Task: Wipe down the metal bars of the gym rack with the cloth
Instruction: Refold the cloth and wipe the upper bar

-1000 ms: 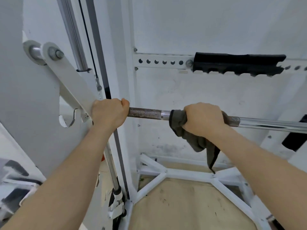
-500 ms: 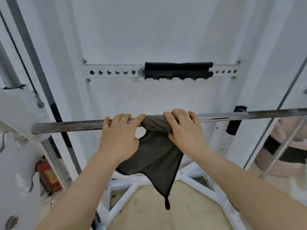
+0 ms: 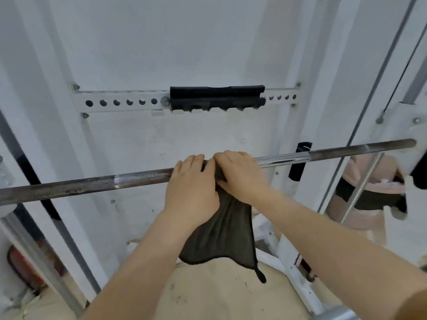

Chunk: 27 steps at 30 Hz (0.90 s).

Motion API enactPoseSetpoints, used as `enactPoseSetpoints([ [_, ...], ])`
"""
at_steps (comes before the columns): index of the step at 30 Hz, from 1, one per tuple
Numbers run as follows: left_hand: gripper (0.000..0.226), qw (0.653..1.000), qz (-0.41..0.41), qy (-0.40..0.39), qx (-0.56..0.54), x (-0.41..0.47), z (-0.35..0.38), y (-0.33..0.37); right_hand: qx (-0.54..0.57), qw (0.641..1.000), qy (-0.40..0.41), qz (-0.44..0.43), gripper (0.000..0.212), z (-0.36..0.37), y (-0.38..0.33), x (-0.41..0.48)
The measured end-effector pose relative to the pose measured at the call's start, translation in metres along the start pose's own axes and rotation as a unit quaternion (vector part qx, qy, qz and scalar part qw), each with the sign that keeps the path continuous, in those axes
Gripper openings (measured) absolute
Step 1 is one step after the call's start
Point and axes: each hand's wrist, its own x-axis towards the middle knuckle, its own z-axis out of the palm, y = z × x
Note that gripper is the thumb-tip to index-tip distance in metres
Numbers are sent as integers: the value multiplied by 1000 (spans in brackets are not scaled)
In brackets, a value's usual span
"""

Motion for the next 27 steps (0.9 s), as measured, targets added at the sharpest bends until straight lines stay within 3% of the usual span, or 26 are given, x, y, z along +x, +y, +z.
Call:
enactPoseSetpoints([
  [2, 63, 999, 46, -18, 3, -4, 5, 11, -36, 995, -36, 89, 27, -6, 54, -20],
  [5, 62, 999, 47, -18, -10, -9, 12, 9, -124, 966, -122, 193, 19, -27, 100, -22],
  [8, 59, 999, 42, 5, -25, -1, 9, 15, -172, 953, -194, 158, 12, -31, 71, 3],
  [10, 51, 997, 22, 31, -74, 14, 6, 30, -117, 975, -152, 114, 12, -24, 27, 11],
  [13, 43, 993, -18, 61, -104, 38, 10, 50, -55, 989, -95, 101, 30, -7, -11, 3],
  [16, 40, 989, -3, 75, -125, 53, 23, 66, 57, 997, 0, 52, 27, 7, 17, -5],
  [18, 42, 991, 5, 62, -119, 59, 34, 76, 35, 995, 85, 25, 26, 10, 59, -12],
  [22, 41, 997, 42, 56, -19, 68, 56, 108, -22, 999, 27, 32, 37, 6, 146, -36],
  [27, 41, 994, 60, 72, 61, 106, 89, 170, -21, 998, 51, 4, 41, 2, 221, -60],
])
